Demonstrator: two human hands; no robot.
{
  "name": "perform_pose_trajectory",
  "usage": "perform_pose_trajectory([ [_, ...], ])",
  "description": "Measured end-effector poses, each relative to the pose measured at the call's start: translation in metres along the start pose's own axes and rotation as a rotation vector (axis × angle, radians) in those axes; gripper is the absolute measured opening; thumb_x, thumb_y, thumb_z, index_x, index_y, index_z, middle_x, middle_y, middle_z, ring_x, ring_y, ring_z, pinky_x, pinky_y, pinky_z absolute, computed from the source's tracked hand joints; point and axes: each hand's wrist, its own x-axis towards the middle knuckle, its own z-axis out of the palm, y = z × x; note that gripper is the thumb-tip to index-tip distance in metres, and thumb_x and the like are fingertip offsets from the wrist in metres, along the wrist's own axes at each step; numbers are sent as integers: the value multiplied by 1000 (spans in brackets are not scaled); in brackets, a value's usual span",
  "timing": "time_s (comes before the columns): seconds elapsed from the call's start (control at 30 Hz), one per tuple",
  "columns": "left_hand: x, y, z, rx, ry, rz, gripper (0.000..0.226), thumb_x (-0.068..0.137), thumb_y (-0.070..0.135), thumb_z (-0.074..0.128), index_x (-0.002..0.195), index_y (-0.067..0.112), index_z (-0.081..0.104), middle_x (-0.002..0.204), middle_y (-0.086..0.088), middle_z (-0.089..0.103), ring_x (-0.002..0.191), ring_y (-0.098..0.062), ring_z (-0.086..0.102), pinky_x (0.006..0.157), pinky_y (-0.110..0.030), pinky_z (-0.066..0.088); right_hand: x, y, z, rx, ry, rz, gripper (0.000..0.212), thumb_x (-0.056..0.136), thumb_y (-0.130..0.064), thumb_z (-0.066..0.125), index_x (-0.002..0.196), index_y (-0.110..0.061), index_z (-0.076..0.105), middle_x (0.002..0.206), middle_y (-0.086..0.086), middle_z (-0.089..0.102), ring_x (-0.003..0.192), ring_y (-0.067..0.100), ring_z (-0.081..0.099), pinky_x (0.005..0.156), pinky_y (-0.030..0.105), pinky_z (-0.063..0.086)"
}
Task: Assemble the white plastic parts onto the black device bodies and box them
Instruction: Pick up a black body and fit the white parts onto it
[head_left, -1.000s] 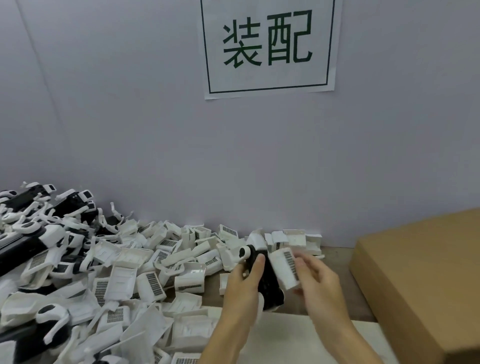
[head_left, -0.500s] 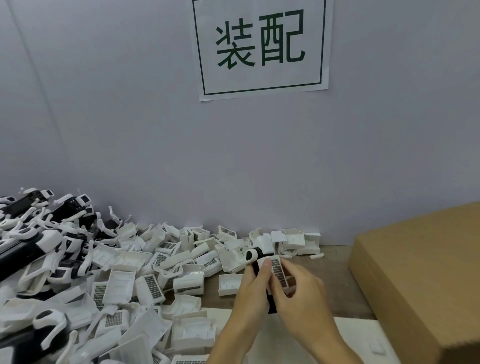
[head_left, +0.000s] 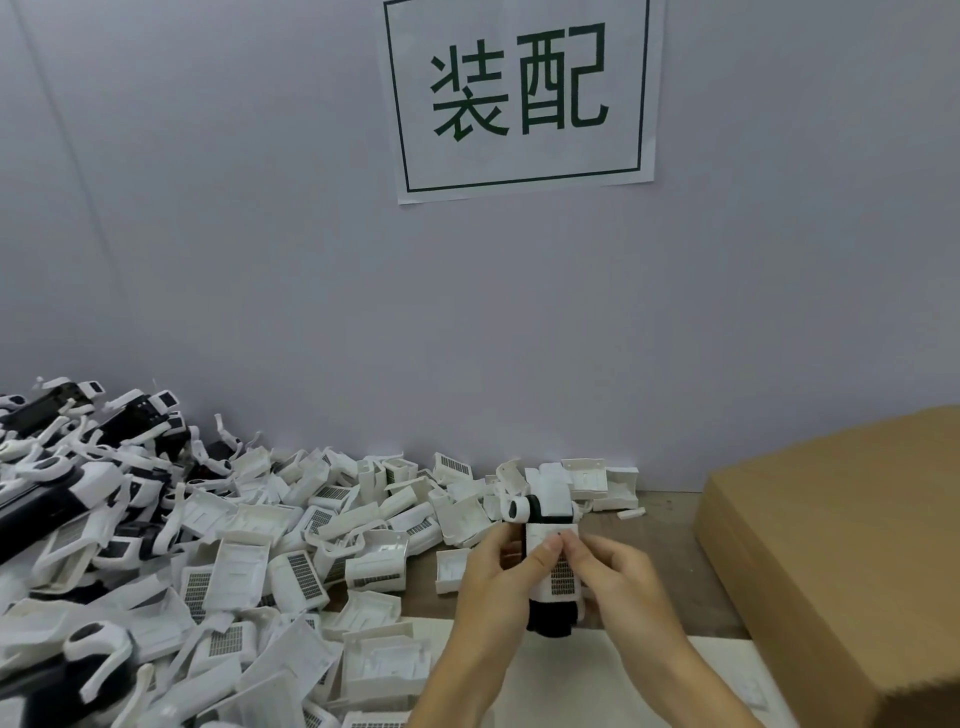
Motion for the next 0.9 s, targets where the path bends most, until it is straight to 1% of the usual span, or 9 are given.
perform_pose_trajectory([
  [0.1,0,0,1,122,7,89,14,93,7,68,95,18,77,88,-4,78,79,-7,71,67,-19,54,4,2,-1,20,83,-5,15,97,-18,62,95,-15,77,84,6,79,75,21,76,53,33,58],
  [0.2,0,-1,5,207,28,126,18,93,8,69,88,24,76,83,5,77,74,0,68,66,-15,52,8,3,-4,-41,177,-72,9,94,-14,68,94,-17,76,83,-1,78,77,15,75,63,38,62],
  [0.33,0,0,6,76,42,50,15,96,13,65,96,18,79,93,-6,79,91,-19,75,79,-33,60,5,3,-2,24,115,-76,10,93,-20,68,97,-17,77,87,1,79,81,16,76,60,33,61],
  [0.4,2,0,5,-10,67,-3,17,98,18,61,100,14,78,96,-10,78,96,-28,74,88,-47,59,4,4,-3,17,47,-34,14,95,-23,65,100,-17,77,91,2,79,86,17,76,71,36,62],
  [0.47,3,0,3,-38,65,-55,19,99,21,61,105,13,77,100,-11,78,101,-30,73,95,-53,55,6,6,-3,-74,44,-34,16,97,-24,63,102,-18,77,89,-4,79,84,10,75,71,29,60],
  [0.57,2,-2,2,88,-22,-97,19,96,22,66,112,16,74,105,-4,78,105,-22,72,99,-49,54,8,8,-3,-114,134,-63,14,98,-21,62,96,-23,75,80,-13,77,76,1,71,58,15,51],
  [0.73,3,-2,4,292,43,-24,14,94,22,70,106,26,75,93,8,78,91,-7,72,76,-23,56,10,9,-7,-159,153,-103,18,98,-10,61,100,-21,76,87,-6,78,86,10,73,71,21,55],
  [0.83,3,1,3,256,78,27,10,92,22,72,100,24,77,91,9,79,89,-6,73,78,-24,57,10,7,-3,-125,147,-147,22,98,-10,61,93,-27,74,86,-10,78,85,5,73,67,15,54],
  [0.9,3,4,2,161,57,-8,14,96,26,66,98,20,79,92,2,79,89,-12,74,82,-33,60,9,7,-1,-99,135,-163,19,97,-11,62,96,-24,75,88,-8,79,85,7,74,68,18,56],
])
